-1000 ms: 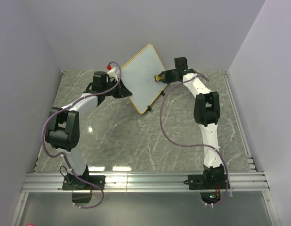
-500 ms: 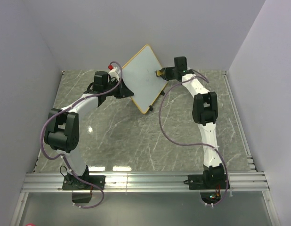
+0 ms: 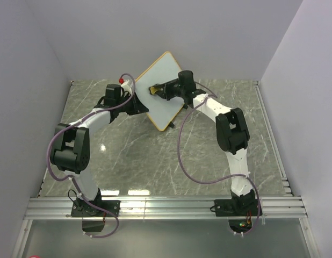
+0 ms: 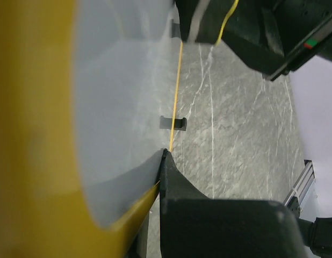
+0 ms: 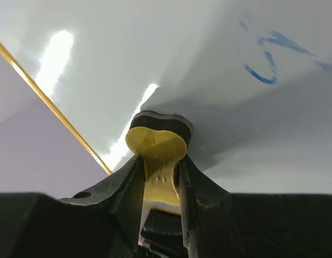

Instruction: Erase the whiteboard

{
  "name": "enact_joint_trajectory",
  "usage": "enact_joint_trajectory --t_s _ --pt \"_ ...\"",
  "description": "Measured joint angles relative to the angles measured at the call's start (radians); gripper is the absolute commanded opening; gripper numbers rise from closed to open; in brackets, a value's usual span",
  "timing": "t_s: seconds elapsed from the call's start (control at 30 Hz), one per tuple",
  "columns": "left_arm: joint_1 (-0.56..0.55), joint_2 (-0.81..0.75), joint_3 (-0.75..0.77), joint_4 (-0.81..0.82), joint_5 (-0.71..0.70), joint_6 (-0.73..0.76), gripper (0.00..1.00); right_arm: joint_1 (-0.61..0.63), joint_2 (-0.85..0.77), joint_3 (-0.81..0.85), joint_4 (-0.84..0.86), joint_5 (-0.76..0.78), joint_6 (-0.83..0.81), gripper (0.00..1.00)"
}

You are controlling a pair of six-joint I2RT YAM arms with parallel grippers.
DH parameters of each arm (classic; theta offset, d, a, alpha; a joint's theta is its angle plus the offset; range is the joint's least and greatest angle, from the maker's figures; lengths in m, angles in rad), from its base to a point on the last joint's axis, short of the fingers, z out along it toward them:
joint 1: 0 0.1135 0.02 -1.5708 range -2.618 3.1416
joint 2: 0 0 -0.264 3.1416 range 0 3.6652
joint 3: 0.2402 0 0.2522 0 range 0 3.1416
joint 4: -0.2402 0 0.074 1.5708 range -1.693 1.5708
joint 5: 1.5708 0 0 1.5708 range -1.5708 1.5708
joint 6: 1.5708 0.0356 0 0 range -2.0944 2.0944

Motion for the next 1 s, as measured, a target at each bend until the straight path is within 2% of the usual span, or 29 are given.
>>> enact_joint_trajectory --t_s 0.27,0.47,0.6,0.83,1.0 --pt "0.004 0.0 -0.005 -0.003 -0.002 0.02 0.0 -0.004 -0.043 -0.109 0.037 -0.039 0.011 0.0" --pt "0.003 -0.004 -0.004 0.001 0.006 0.075 0.0 -0.035 -0.106 -0.26 -0.007 0.006 0.01 0.0" --pt "-0.008 -0.011 -0.004 0.004 0.008 0.109 0.0 -0.083 -0.1 -0.28 -0.048 0.038 0.003 0.0" --pt "-0.021 -0.01 -0.003 0.025 -0.005 0.117 0.0 -0.109 -0.018 -0.095 -0.224 0.026 -0.024 0.0" --pt "-0.021 -0.013 -0.003 0.031 -0.015 0.108 0.0 -0.109 0.054 0.062 -0.257 0.053 0.005 0.0"
